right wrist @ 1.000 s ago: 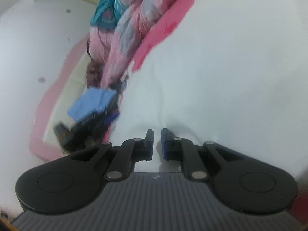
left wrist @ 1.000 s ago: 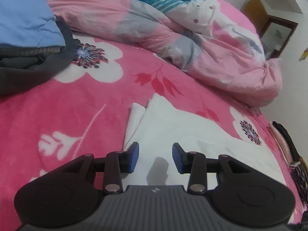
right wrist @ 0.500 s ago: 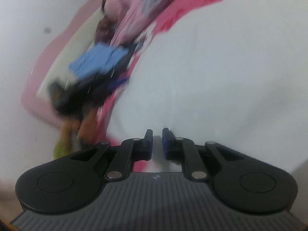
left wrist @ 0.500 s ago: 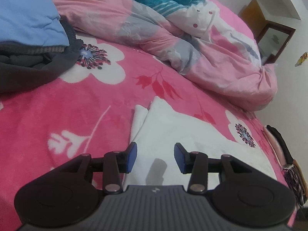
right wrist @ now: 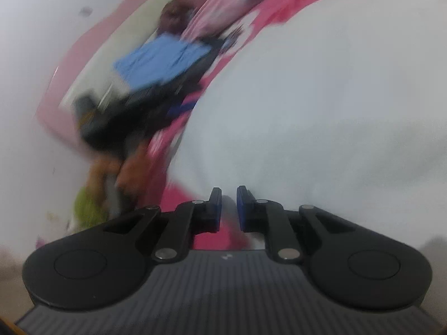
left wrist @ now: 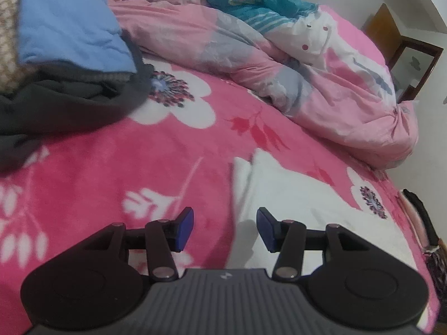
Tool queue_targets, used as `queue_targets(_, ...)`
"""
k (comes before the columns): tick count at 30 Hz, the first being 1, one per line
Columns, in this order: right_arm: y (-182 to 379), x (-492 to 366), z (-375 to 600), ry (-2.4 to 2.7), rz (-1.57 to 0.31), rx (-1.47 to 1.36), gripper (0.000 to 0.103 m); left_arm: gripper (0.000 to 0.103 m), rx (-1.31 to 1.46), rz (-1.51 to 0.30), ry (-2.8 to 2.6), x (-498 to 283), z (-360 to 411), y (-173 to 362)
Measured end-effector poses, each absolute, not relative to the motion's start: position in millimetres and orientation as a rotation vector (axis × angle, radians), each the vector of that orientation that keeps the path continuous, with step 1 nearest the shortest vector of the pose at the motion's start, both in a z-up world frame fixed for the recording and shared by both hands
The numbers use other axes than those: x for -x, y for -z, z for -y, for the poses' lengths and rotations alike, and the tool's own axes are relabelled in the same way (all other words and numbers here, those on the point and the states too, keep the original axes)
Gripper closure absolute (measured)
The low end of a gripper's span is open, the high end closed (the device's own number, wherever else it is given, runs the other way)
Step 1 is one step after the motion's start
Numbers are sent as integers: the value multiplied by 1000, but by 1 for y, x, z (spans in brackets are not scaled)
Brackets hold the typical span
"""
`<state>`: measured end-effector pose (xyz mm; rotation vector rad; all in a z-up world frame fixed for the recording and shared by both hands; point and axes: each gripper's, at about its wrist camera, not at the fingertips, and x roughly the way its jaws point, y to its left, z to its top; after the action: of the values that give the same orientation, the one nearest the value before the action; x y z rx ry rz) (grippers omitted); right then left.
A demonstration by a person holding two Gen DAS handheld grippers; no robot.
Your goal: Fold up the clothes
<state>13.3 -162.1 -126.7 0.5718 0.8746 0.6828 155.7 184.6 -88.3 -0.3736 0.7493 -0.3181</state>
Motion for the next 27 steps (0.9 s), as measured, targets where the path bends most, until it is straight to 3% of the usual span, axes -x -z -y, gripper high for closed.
queue_targets(7, 99, -73, 132, -692, -738, -557, 90, 53, 404, -709, 285, -134, -203, 66)
queue_targets(12, 125, -68, 93, -747, -796, -486, 91, 52, 359, -682, 276, -115, -214, 41)
queue_targets(27, 119, -68, 25, -876, -802, -430, 91, 50, 263, -638, 275, -59, -237, -11)
